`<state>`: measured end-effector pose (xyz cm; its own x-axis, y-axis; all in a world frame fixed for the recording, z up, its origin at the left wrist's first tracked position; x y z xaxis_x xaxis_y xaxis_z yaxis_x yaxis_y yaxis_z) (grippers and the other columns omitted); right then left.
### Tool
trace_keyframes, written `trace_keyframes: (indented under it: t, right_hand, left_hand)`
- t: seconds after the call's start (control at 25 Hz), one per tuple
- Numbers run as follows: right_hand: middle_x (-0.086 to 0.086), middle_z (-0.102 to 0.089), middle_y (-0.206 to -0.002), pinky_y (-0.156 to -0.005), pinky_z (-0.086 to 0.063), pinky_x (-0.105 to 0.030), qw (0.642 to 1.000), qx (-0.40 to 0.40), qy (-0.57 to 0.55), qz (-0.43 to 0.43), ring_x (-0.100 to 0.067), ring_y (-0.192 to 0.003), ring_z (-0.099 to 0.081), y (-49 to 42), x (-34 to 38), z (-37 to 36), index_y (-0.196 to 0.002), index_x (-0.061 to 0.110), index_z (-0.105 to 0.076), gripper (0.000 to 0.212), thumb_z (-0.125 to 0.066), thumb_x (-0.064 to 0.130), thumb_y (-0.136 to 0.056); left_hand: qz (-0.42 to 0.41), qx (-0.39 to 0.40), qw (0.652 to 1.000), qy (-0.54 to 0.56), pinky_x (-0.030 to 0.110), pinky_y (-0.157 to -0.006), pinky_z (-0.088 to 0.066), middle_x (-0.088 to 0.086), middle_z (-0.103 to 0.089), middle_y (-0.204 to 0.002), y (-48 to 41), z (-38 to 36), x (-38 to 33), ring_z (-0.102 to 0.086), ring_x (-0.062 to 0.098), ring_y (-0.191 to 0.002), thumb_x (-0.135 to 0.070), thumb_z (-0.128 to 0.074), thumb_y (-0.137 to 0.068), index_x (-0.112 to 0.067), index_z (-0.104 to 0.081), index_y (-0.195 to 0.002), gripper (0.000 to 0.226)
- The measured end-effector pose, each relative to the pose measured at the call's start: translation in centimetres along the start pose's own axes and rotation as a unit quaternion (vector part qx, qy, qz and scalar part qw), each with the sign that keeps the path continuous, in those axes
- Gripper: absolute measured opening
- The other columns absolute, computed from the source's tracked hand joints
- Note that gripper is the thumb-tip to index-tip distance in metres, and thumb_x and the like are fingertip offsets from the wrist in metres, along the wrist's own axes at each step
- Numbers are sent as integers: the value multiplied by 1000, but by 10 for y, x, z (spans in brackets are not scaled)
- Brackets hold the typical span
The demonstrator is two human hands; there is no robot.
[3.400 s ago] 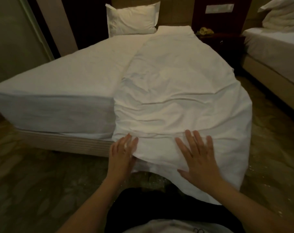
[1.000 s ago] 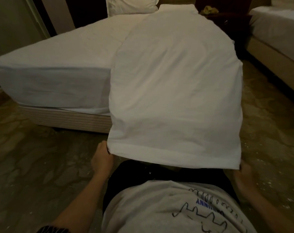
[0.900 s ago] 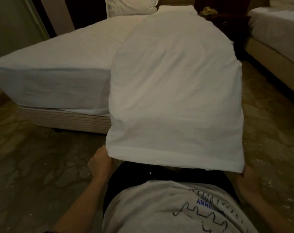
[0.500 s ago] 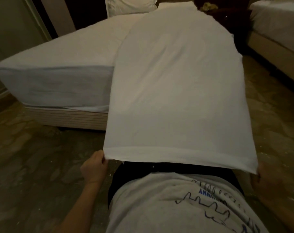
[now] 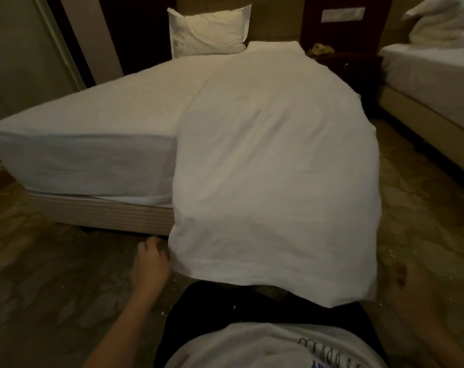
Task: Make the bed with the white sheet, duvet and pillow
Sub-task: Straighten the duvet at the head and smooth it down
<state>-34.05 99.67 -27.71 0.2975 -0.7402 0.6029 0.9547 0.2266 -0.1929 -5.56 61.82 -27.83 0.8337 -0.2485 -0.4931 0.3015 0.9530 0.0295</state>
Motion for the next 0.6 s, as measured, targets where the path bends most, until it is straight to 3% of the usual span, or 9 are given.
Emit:
trace_keyframes:
  t: [0.04, 0.08, 0.16, 0.32, 0.44, 0.6]
  right_hand:
    - [-24, -55, -93, -72, -44, -43, 995, -97, 18, 7, -36, -80, -50, 4, 12, 3, -104, -3, -54, 32, -42, 21, -86]
    - [-24, -55, -94, -72, -42, -44, 983, -170, 0, 73, -37, -82, -49, -1, 45, 7, -105, -2, -54, 32, -41, 21, -87]
    - [-24, -55, -104, -84, -38, -45, 962, -216, -23, 164, -37, -95, -49, -23, 105, 2, -109, 0, -54, 32, -41, 23, -90]
    - [-18, -40, -142, -108, -18, -45, 932, -150, 62, 323, -34, -129, -34, -55, 189, -35, -135, 14, -44, 51, -39, 39, -91]
    - [-13, -24, -155, -114, -9, -53, 936, -90, 133, 313, -33, -142, -19, -69, 178, -72, -147, 19, -30, 64, -28, 51, -92]
    - [-12, -9, -158, -114, -5, -59, 924, -90, 197, 315, -35, -145, -6, -79, 159, -101, -152, 18, -12, 72, -20, 58, -92]
  left_hand:
    - [-51, -97, 992, 69, 42, -83, -44, 15, -46, -130, -2, 9, -14, -51, 31, -108, -21, -48, -97, -10, -45, -129, 35]
    - [-114, -178, 969, 125, 40, -80, -44, 13, -49, -126, -2, 20, -38, -52, 29, -104, -23, -48, -97, -9, -49, -125, 32]
    - [-245, -254, 923, 155, 41, -87, -43, 11, -53, -125, -5, 33, -93, -52, 28, -109, -30, -46, -95, -11, -54, -121, 33]
    - [-411, -235, 879, 59, 43, -108, -22, 8, -37, -149, -19, 12, -171, -33, 26, -136, -42, -39, -92, -18, -45, -137, 51]
    - [-396, -183, 900, -6, 54, -113, -11, 4, -18, -158, -36, -27, -168, -14, 26, -145, -55, -26, -93, -24, -24, -150, 64]
    - [-380, -159, 908, -77, 58, -112, -2, 6, -8, -159, -58, -58, -156, -6, 30, -146, -71, -13, -88, -23, -2, -153, 81]
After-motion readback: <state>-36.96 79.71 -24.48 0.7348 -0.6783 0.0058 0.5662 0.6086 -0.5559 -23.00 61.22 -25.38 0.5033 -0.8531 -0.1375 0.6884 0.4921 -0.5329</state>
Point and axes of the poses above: each hand's wrist, its own y-axis away from the middle knuckle, its own z-axis out of the back of the hand, x = y × z, the point moved 1 cm from there along -y, towards the middle knuckle
